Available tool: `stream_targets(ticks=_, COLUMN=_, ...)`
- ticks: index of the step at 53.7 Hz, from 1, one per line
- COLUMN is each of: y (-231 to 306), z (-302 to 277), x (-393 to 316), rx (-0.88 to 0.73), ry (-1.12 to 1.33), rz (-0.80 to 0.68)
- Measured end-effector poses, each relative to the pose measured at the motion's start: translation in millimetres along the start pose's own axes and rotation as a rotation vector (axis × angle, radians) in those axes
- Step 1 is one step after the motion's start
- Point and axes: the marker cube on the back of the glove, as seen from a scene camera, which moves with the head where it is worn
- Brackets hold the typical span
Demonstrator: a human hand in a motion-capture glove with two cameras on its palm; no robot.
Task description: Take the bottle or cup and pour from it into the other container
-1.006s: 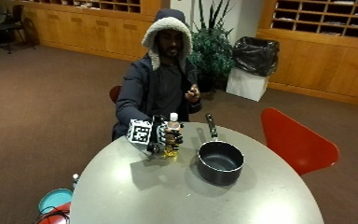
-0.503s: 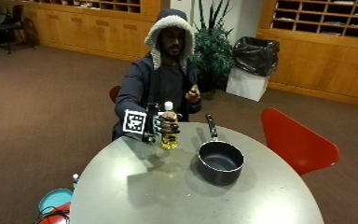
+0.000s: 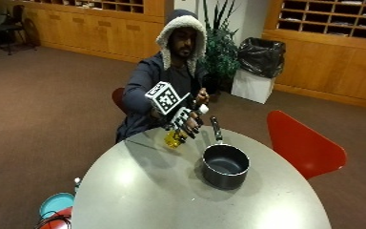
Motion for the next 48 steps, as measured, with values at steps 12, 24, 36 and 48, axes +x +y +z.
stream_targets(ticks=12, y=-38, z=22, x=-24, rx=-0.114, ry=0.434, rz=-0.135)
stream_targets(ticks=24, y=-59, z=47, x=-39, rx=-0.179, ry=0.805, rz=-0.237)
stream_targets(ticks=36, y=-65, z=78, x=-48, rx=-0.262, ry=1.051, rz=-0.32)
stream_targets(ticks=48, y=-62, z=111, x=-63, rx=-0.299, ry=1.4, rz=-0.475)
